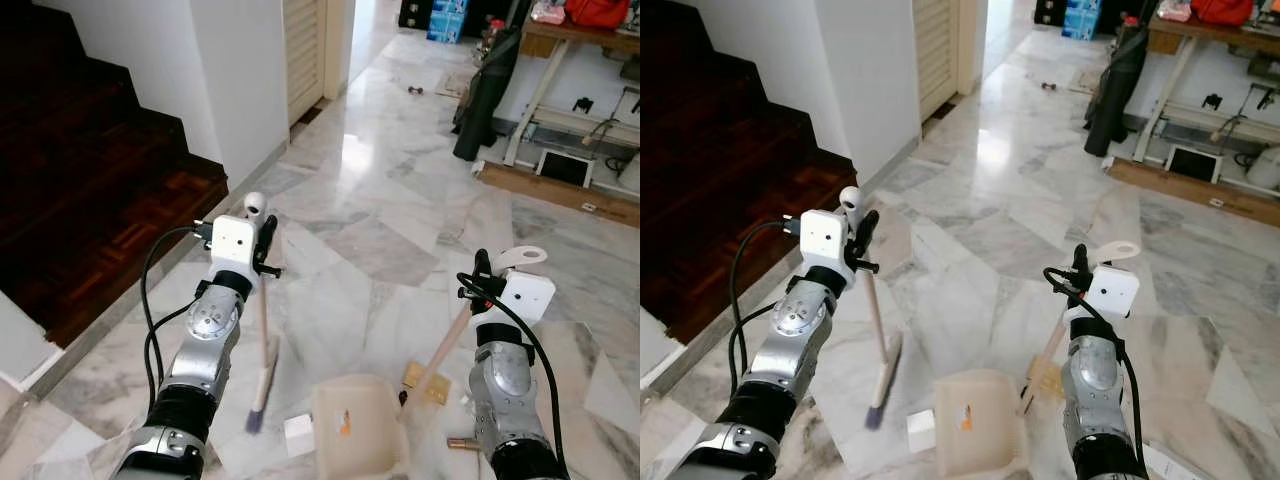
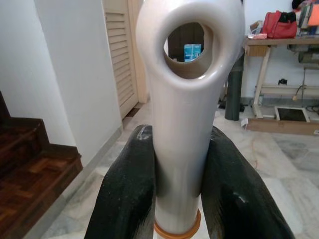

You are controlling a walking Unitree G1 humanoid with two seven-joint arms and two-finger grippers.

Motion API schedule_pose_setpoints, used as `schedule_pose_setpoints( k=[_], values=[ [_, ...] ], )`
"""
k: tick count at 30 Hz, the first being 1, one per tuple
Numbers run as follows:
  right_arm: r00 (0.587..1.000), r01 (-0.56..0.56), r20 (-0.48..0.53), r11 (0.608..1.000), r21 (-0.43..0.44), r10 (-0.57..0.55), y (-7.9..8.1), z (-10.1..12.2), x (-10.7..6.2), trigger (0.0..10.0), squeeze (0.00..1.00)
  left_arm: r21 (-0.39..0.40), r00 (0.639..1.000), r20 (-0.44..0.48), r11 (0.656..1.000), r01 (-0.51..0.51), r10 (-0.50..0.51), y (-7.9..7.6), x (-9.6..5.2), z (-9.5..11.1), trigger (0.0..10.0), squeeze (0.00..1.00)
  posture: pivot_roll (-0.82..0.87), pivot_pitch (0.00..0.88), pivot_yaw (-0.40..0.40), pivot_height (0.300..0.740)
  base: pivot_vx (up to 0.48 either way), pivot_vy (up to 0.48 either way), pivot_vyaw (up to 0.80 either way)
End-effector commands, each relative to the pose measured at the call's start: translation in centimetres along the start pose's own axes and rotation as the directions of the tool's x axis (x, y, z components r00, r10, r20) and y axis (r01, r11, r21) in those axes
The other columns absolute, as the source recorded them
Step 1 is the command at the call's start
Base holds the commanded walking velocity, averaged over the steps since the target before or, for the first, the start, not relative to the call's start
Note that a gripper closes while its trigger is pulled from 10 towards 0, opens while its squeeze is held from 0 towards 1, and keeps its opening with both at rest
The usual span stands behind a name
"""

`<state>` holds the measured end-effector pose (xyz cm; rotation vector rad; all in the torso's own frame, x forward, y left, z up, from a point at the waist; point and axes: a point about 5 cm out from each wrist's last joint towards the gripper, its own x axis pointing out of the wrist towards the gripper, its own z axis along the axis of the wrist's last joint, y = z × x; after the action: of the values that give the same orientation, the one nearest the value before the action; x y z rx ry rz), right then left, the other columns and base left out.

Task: Sweep floor

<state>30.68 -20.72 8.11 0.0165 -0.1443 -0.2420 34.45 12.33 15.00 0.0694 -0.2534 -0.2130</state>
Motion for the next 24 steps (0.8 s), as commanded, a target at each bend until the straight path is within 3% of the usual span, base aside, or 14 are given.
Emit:
schedule_pose_setpoints(
  k=[1,19,24],
  values=[
    [0.999,0.017,0.037,1.000,-0.004,-0.017,-0.3,0.5,0.3,10.0,0.00,0.020,0.999,0.050,1.000,0.013,-0.014,0.0,0.3,1.1,10.0,0.00,0.10,0.072,-0.013,0.740,0.000,0.000,0.00],
    [0.997,0.066,0.028,0.997,-0.033,-0.065,-0.7,-0.2,0.1,10.0,0.00,0.028,0.998,0.018,0.998,0.063,-0.064,0.2,0.0,0.7,10.0,0.00,0.11,0.088,-0.011,0.740,0.000,0.000,0.00],
    [0.989,0.145,0.008,0.989,-0.034,-0.145,-0.8,-0.8,0.3,10.0,0.00,0.050,0.996,0.042,0.995,0.082,-0.084,0.8,-0.8,1.2,10.0,0.00,0.16,0.088,-0.011,0.740,0.000,0.000,0.00]
  ],
)
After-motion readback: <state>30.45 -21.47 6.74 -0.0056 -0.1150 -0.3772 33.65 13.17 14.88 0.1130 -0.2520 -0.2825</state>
